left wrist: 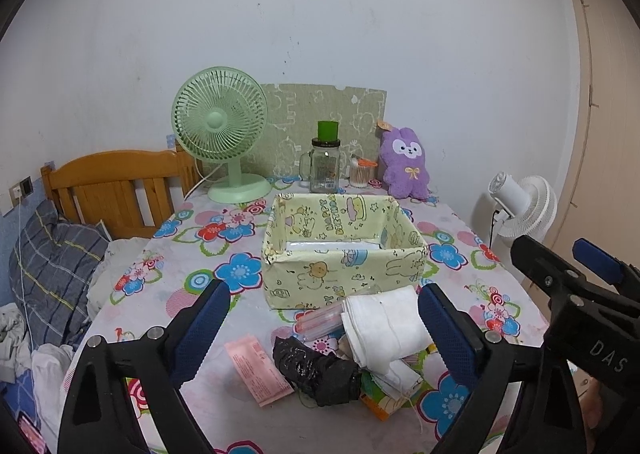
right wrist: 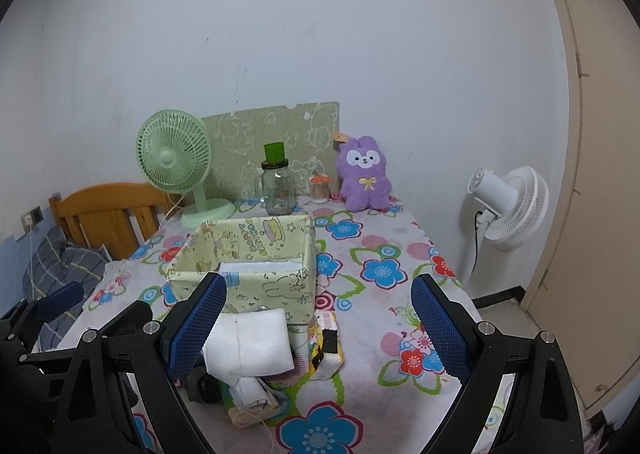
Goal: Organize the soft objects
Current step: 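Move both tools toward the items in front of the fabric box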
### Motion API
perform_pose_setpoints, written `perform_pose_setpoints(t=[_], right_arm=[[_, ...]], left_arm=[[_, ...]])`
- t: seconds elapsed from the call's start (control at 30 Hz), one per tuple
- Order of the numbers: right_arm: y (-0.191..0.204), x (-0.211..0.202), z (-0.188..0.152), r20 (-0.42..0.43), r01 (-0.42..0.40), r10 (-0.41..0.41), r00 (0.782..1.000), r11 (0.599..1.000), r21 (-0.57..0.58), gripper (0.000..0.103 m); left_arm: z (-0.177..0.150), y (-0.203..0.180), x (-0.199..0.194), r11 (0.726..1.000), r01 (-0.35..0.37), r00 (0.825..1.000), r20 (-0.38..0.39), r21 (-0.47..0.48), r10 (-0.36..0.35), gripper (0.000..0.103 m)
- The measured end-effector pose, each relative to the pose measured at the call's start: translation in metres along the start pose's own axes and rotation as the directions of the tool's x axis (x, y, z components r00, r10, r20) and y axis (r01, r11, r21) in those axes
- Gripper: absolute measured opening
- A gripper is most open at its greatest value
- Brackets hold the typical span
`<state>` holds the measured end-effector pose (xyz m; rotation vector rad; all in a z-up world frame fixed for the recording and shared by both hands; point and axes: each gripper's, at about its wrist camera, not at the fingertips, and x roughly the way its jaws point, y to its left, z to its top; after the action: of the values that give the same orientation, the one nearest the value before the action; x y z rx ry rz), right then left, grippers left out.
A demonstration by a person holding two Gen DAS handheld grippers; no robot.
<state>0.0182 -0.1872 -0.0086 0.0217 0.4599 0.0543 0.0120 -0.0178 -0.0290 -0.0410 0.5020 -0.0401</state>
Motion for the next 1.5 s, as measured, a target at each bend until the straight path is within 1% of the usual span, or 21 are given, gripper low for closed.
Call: perform_pose_setpoints(t=[0.23, 0.4, 0.83, 1.17, 1.5], right_arm=[[0.001, 0.015, -0.008, -0.031, -0.01, 0.01, 0.999, 1.0, -0.002, 0.095], [0.004, 0.025, -0.014, -0.052, -0.029, 0.029, 0.998, 1.0, -0.006, 0.095], [0.015, 0.051, -0.03, -0.122, -0.067, 0.066, 0.99, 0.998, -0.009, 0.095], [0.025, 0.072, -0.04, -0.173, -0.094, 0.09, 0.981, 0.995, -0.015, 0.095], [0.038, 0.096, -0.049, -0.228, -0.128, 0.121, 0.966, 0.992, -0.016, 0.095]], left_arm=[[-0.007, 0.003, 0.013, 1.0, 0.004, 1.0, -0.028, -0.004, -0.004, 0.096], [-0.013, 0.002, 0.02, 1.0, 0.006, 0.999, -0.042, 0.013, -0.006, 0.096], [-0.027, 0.005, 0.044, 1.0, -0.013, 0.994, -0.11, 0.015, 0.015, 0.093], [-0.036, 0.01, 0.064, 1.0, -0.005, 0.986, -0.168, 0.003, 0.006, 0.088], [-0.047, 0.021, 0.083, 1.0, -0.02, 0.974, -0.227, -0.015, 0.017, 0.083]])
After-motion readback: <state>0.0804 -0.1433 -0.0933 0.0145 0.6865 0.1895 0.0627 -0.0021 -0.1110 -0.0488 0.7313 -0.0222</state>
